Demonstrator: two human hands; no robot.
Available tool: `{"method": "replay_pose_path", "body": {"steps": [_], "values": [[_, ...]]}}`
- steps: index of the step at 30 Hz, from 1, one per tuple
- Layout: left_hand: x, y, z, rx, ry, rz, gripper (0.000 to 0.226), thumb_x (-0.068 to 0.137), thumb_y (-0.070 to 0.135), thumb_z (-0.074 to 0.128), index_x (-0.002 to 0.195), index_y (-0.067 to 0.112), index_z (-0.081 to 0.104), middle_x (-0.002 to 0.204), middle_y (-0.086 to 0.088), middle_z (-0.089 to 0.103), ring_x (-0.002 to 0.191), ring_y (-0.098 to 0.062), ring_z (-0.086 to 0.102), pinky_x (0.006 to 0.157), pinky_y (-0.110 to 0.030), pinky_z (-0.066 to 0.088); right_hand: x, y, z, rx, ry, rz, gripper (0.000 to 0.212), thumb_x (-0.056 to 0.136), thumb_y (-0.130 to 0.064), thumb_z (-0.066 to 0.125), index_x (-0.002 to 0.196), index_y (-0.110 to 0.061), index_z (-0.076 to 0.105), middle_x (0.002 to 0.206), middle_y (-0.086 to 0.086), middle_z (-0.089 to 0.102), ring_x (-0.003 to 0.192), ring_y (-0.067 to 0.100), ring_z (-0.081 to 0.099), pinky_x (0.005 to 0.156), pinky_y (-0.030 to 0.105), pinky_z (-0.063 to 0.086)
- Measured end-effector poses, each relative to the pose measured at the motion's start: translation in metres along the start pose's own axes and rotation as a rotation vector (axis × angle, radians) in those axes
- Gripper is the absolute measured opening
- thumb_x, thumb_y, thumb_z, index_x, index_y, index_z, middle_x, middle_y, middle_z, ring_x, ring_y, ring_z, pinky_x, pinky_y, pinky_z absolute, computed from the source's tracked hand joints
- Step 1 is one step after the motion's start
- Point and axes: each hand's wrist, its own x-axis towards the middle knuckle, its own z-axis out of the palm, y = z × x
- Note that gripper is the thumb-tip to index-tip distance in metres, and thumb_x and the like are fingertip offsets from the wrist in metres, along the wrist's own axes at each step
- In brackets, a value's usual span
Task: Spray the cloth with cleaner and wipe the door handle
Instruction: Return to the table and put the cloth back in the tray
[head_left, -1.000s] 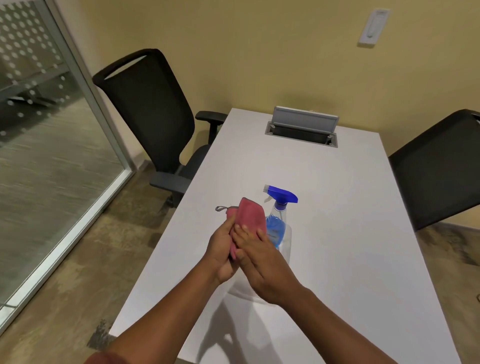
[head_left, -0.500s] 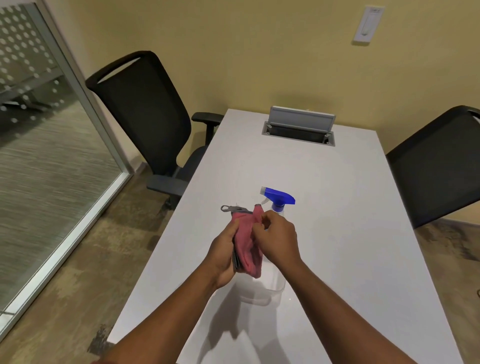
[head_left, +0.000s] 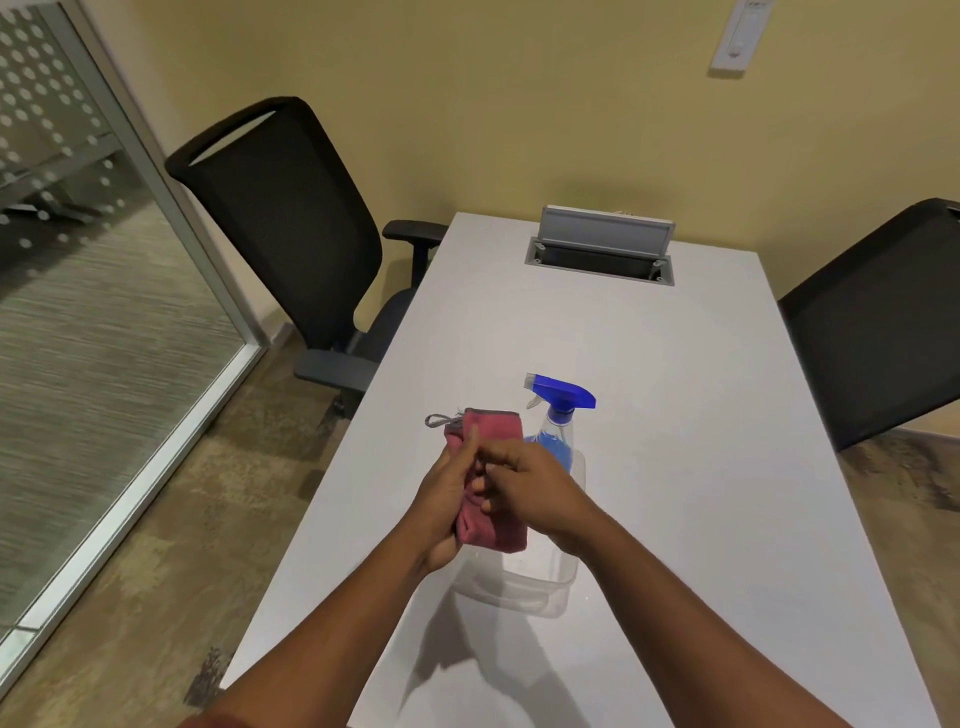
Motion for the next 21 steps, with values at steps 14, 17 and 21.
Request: {"method": "replay_pose_path", "body": {"steps": [14,17,21], "values": [[0.009,-0.001,0.003,-0.229,0.078,-0.043,0.027,0.104,0.025,0.049,0.118,0.013,0.067,0.111,-0.013,0.077,0.104,-0.033,0.073,0.091,-0.047,0.058,-0.012,0.051,-0.03,0.307,0.013,0.261,0.027,0.091,-0.031,0.07,0.115,-0.019,0.072,0.109,0.002,0.077,0.095,0.018,0.073,0.076,0.027,0.059],[0.014,0.003,0.0,-0.138,0.122,0.051,0.02,0.096,0.004,0.052,0.11,0.012,0.064,0.101,-0.01,0.072,0.094,-0.024,0.065,0.089,-0.039,0.052,-0.008,0.061,-0.045,0.321,0.121,0.259,0.025,0.089,-0.021,0.072,0.114,-0.015,0.07,0.108,0.007,0.077,0.087,0.017,0.073,0.071,0.027,0.058],[0.018,0.005,-0.017,0.093,0.131,0.002,0.027,0.093,0.026,0.068,0.116,0.013,0.064,0.102,-0.012,0.066,0.093,-0.026,0.059,0.081,-0.039,0.052,-0.005,0.075,-0.068,0.448,0.239,0.273,0.031,0.084,-0.007,0.076,0.113,-0.007,0.067,0.106,0.015,0.074,0.079,0.019,0.073,0.067,0.029,0.057]]}}
